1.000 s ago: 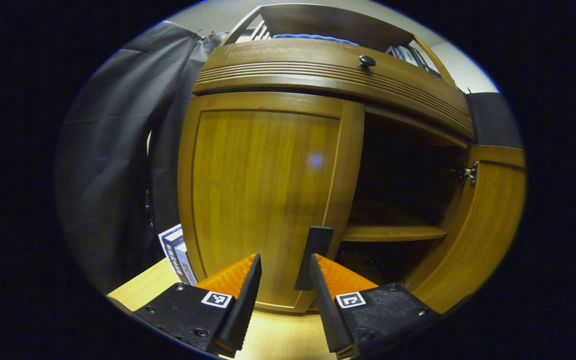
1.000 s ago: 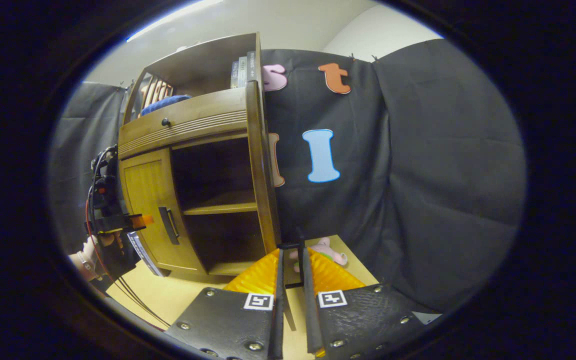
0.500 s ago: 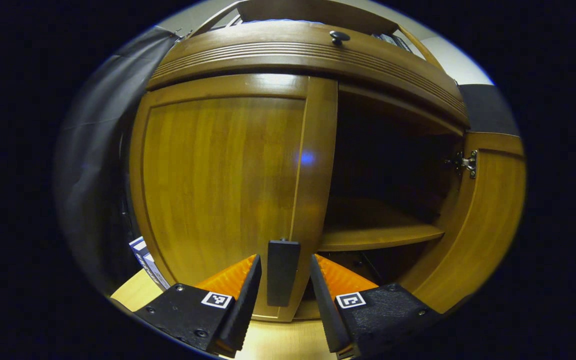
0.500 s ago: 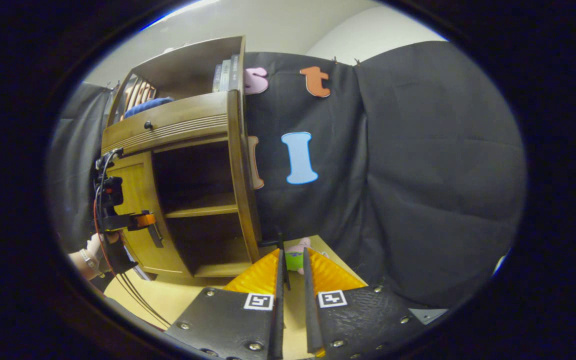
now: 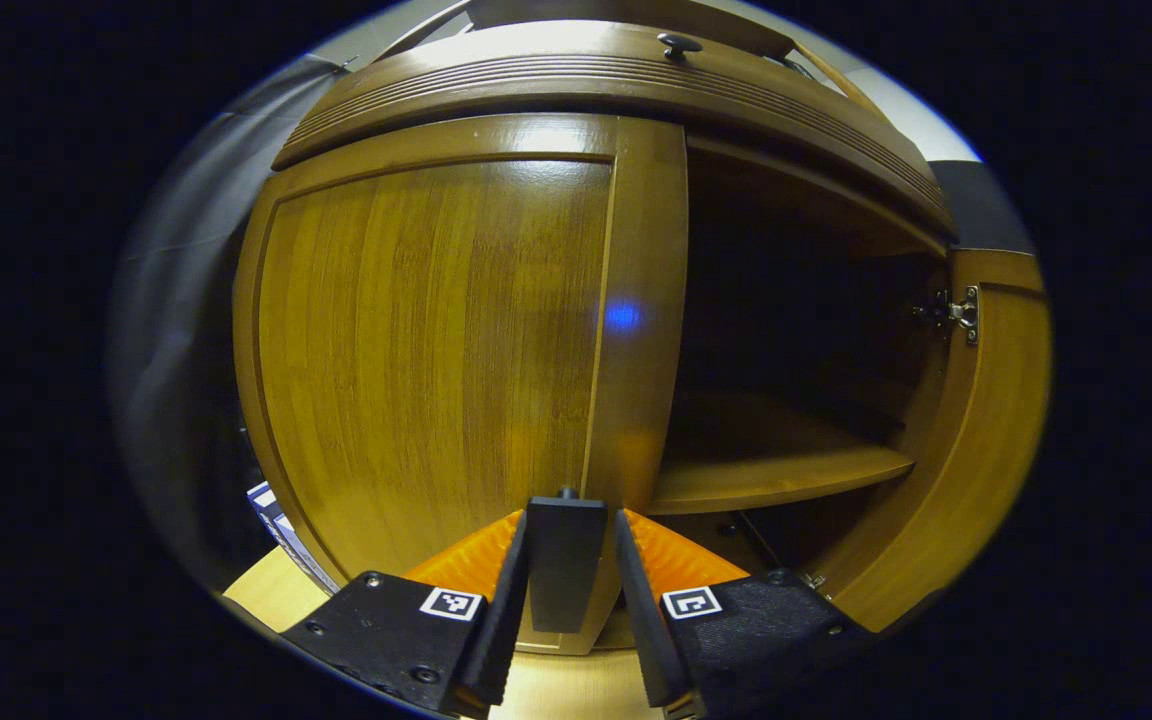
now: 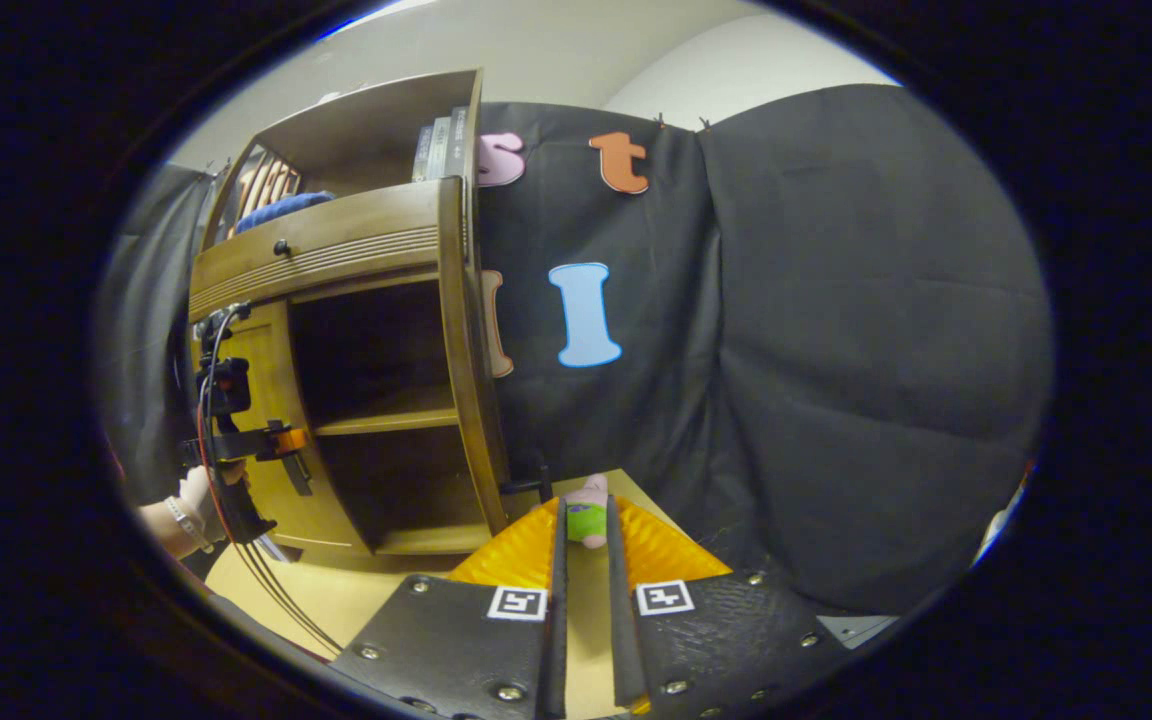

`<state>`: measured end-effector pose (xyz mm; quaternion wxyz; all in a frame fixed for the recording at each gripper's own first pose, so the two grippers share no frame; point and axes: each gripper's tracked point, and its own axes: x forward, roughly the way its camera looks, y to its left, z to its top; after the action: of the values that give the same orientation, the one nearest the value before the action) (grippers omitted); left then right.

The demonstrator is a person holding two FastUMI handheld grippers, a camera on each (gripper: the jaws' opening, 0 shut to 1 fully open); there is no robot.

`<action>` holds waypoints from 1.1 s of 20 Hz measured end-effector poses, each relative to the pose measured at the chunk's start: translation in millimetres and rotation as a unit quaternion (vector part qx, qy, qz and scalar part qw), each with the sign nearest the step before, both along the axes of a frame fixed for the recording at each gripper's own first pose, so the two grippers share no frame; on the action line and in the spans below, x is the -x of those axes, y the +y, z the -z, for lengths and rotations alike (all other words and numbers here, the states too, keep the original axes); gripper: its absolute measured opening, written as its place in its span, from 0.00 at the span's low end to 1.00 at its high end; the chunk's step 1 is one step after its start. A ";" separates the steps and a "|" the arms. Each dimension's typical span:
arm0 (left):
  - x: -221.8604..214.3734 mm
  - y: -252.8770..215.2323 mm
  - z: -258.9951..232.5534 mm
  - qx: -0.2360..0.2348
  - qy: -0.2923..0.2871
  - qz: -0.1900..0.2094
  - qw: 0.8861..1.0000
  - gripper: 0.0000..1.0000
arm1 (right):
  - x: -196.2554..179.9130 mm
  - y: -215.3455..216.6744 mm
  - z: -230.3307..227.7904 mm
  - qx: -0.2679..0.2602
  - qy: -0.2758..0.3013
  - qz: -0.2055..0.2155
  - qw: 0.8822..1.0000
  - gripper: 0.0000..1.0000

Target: Open the right door of the double-door shoe cabinet with the right hand, and open the left door with the left hand.

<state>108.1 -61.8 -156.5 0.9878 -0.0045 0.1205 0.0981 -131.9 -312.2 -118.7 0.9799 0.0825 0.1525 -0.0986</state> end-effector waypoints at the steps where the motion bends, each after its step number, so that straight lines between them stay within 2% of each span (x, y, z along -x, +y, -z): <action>1: 1.1 1.9 0.2 0.003 0.000 -0.001 1.000 0.46 | 1.7 1.1 0.2 0.001 0.001 -0.005 1.000 0.18; 2: 0.7 1.1 -0.1 0.007 -0.002 0.002 1.000 0.41 | 1.7 2.7 -0.4 0.002 0.001 -0.009 1.000 0.18; 5: 4.2 0.5 0.2 0.007 0.003 0.006 1.000 0.35 | 0.1 7.8 0.1 0.001 0.000 -0.021 1.000 0.18; 6: 6.0 -0.4 0.2 0.009 0.004 0.006 1.000 0.37 | -0.2 9.1 0.3 -0.001 0.000 -0.025 1.000 0.18; 8: 12.0 -0.9 0.0 0.015 0.004 0.004 1.000 0.34 | -0.3 12.6 1.2 -0.004 0.000 -0.032 0.999 0.18; 9: 14.8 -1.3 -1.2 0.019 0.004 0.004 1.000 0.36 | 0.6 13.5 1.9 -0.006 0.001 -0.036 0.999 0.18; 14: 31.9 -1.8 -2.1 0.032 0.005 0.002 0.999 0.34 | -0.7 17.7 4.0 -0.014 0.004 -0.056 0.998 0.18; 15: 35.5 -1.4 -3.2 0.034 0.004 0.002 0.999 0.37 | -0.8 19.7 5.6 -0.014 0.005 -0.061 0.998 0.18; 22: 62.4 1.4 -8.0 0.044 0.001 0.009 0.999 0.37 | -2.8 45.8 12.6 -0.022 0.013 -0.100 0.995 0.18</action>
<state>45.7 -60.5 -148.5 0.9874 -0.0468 0.1259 0.0838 -129.1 -266.4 -131.3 0.9806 0.0874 0.1754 0.0022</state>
